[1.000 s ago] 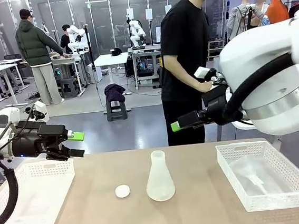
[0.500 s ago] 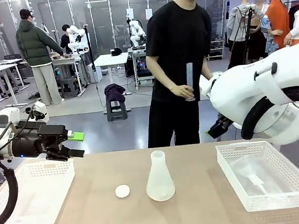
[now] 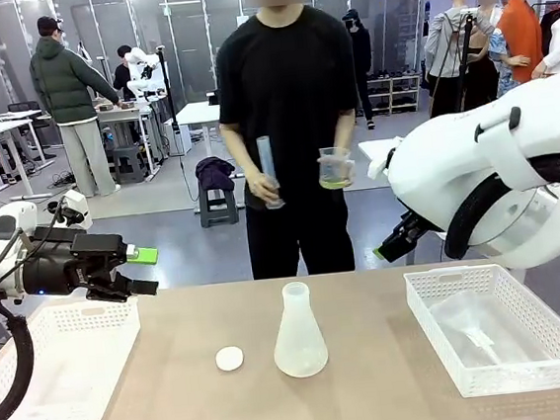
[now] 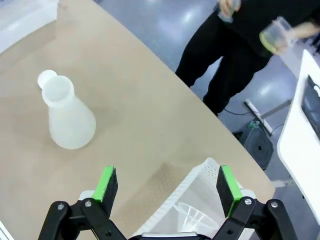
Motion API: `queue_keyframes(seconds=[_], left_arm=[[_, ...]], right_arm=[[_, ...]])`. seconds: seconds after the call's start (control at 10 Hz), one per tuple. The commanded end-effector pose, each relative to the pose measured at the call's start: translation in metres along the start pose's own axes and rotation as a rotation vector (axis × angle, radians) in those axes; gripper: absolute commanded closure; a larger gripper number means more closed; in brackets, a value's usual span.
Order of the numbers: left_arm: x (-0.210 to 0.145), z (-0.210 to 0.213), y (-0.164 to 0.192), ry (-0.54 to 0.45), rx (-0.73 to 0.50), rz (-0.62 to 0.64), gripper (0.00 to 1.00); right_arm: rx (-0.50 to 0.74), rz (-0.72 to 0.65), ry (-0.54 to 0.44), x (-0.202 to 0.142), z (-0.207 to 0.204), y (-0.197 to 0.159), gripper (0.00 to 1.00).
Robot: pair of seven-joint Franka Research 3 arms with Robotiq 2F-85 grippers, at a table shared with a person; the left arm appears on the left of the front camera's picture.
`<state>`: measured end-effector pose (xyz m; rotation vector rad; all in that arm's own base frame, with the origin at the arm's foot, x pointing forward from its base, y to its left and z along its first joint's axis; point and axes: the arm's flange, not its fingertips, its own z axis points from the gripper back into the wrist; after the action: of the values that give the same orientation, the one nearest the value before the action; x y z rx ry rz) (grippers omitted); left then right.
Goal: Prepare the solutions needed for the experiment.
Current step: Pick up the Plastic Funnel and insert it into the Big flask.
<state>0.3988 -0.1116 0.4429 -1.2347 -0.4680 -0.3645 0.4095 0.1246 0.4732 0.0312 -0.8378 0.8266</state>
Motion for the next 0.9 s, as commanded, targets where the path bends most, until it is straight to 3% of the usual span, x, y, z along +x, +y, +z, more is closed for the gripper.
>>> queue_keyframes(seconds=[0.0,0.1,0.4,0.8], left_arm=[[0.002,-0.002,-0.002,-0.014,-0.024,0.014,0.00],[0.002,-0.002,-0.002,-0.014,-0.024,0.014,0.00],[0.002,-0.002,-0.002,-0.014,-0.024,0.014,0.00],[0.002,-0.002,-0.002,-0.014,-0.024,0.014,0.00]], right_arm=[[0.057,0.208,0.136,-0.017,-0.004,-0.033,0.00],[0.107,0.287,0.214,-0.031,0.003,-0.058,0.00],[0.267,0.499,0.290,-0.055,0.025,-0.122,0.00],[0.351,0.546,0.267,-0.049,-0.001,-0.136,0.00]])
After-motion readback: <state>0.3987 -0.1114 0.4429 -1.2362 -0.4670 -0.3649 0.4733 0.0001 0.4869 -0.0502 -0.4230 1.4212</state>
